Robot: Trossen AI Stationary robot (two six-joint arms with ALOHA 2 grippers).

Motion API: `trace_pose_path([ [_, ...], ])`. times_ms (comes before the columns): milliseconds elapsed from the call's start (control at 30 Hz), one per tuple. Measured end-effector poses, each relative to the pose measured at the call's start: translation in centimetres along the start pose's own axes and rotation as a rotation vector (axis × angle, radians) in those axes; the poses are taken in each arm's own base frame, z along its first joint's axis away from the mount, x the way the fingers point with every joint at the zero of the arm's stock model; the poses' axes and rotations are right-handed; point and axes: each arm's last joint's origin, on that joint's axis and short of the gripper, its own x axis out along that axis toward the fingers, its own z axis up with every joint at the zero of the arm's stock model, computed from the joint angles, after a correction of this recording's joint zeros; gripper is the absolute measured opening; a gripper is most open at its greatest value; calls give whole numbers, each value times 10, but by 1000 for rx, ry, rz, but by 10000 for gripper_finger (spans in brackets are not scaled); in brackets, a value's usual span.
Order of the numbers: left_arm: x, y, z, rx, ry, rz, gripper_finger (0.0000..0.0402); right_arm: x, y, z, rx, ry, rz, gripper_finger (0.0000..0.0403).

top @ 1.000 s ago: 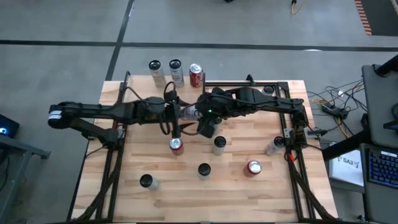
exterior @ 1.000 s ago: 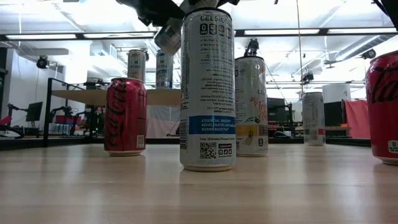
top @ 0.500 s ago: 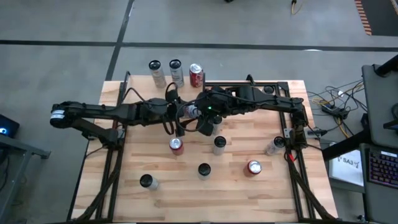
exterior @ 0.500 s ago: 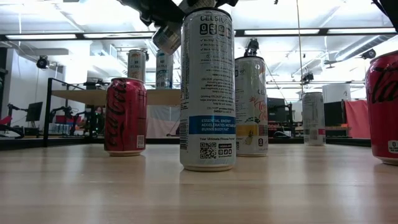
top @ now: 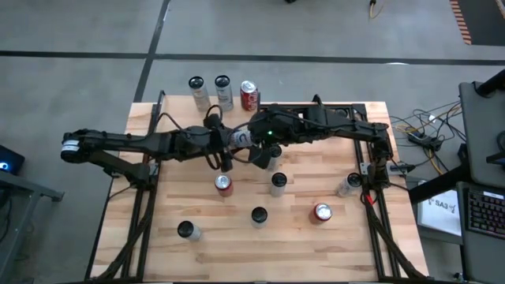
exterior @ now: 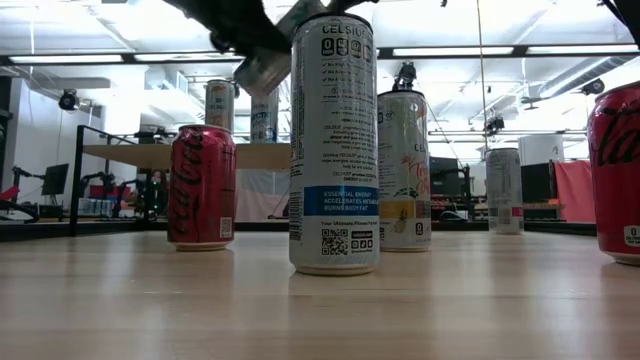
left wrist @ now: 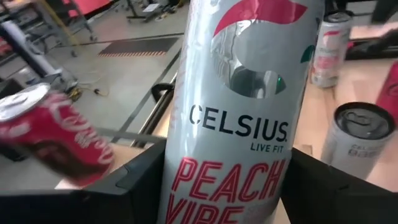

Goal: Place canned beverage on shelf
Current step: Put the bottom left white pink soda can on the shelf

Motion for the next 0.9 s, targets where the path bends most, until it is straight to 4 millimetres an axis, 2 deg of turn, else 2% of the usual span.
trace_pose_path([
  [100,-9,4,-6,-48,-37,47,234,-4,-1,1,2,-4,0,372],
  [233,-24,10,-26,-110,-51,122,234,-17,-4,4,0,-53,12,359],
  [400,-46,21,-50,-219,-114,310,234,-28,-6,6,-23,-95,17,340],
  [633,-70,33,-82,-321,-213,536,234,-27,-6,6,-54,-99,16,327],
  [900,-82,36,-111,-384,-302,597,234,-25,-5,7,-56,-100,16,327],
])
